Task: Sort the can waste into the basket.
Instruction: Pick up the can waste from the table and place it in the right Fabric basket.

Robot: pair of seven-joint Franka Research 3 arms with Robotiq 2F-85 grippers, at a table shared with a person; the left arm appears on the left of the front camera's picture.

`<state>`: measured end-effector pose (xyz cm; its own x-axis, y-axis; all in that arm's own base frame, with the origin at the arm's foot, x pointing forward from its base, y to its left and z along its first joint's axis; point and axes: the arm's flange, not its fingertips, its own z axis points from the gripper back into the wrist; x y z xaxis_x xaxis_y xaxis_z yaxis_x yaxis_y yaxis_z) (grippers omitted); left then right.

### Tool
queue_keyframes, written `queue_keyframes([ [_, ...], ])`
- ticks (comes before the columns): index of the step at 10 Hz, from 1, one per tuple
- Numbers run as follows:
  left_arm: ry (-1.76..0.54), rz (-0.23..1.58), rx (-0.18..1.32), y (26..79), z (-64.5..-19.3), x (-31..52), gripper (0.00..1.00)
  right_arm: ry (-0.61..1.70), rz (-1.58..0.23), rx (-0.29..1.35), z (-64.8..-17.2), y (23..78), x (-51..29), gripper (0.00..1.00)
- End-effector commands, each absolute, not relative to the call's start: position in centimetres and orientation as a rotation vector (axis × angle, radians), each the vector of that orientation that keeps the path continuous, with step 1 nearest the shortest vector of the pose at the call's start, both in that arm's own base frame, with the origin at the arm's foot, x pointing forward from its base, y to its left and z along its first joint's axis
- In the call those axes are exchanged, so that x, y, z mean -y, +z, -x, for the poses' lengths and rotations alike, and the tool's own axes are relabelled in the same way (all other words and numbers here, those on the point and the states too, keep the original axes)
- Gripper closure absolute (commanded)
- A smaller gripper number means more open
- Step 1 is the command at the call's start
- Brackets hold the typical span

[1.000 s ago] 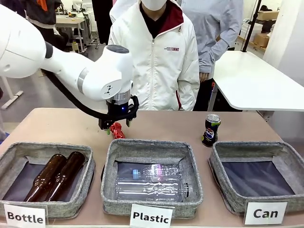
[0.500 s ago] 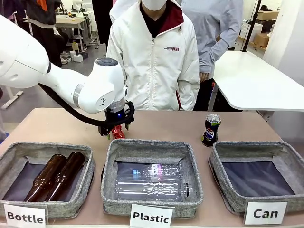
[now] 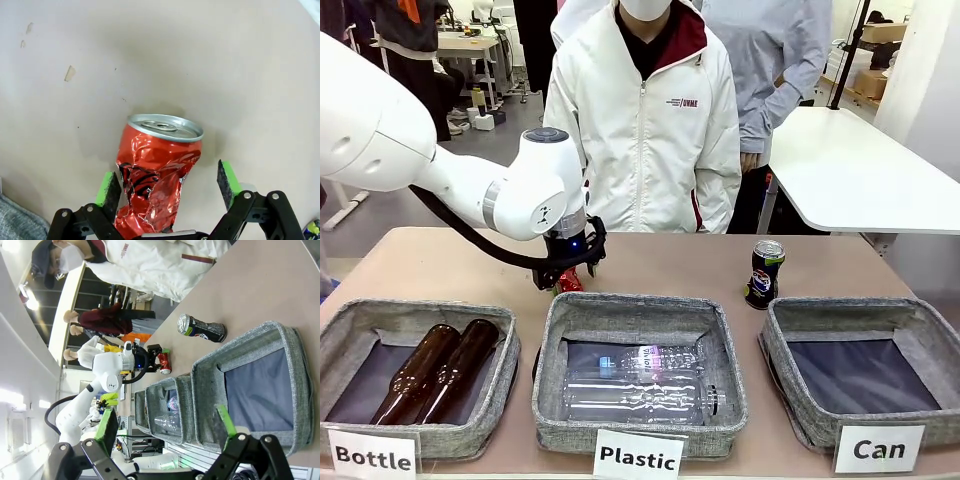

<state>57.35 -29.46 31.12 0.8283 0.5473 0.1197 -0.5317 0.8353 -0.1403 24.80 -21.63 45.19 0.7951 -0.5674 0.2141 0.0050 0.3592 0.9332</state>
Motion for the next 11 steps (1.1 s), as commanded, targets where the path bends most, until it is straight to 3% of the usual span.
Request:
queue_keyframes([
  [1, 0.575, 0.076, 0.150, 31.4, -57.8, 29.4, 0.00, -0.376, -1.170, 0.596, -25.0, 45.4, 21.8, 0.00],
  [2, 0.576, 0.068, 0.156, 31.4, -57.8, 29.4, 0.60, -0.376, -1.170, 0.596, -25.0, 45.4, 21.8, 0.00],
  [3, 0.570, 0.062, 0.158, 31.4, -57.8, 29.4, 0.60, -0.376, -1.170, 0.596, -25.0, 45.4, 21.8, 0.00],
  [4, 0.558, 0.058, 0.166, 31.4, -57.9, 29.4, 1.00, -0.376, -1.170, 0.596, -25.0, 45.4, 21.8, 0.00],
  [5, 0.552, 0.053, 0.173, 31.5, -57.9, 29.3, 0.65, -0.376, -1.170, 0.596, -25.0, 45.4, 21.8, 0.00],
  [6, 0.553, 0.051, 0.175, 31.6, -57.9, 29.3, 1.00, -0.376, -1.170, 0.596, -25.0, 45.4, 21.8, 0.00],
  [11, 0.540, 0.073, 0.225, 33.1, -56.7, 28.8, 1.00, -0.376, -1.170, 0.596, -25.0, 45.4, 21.8, 0.00],
])
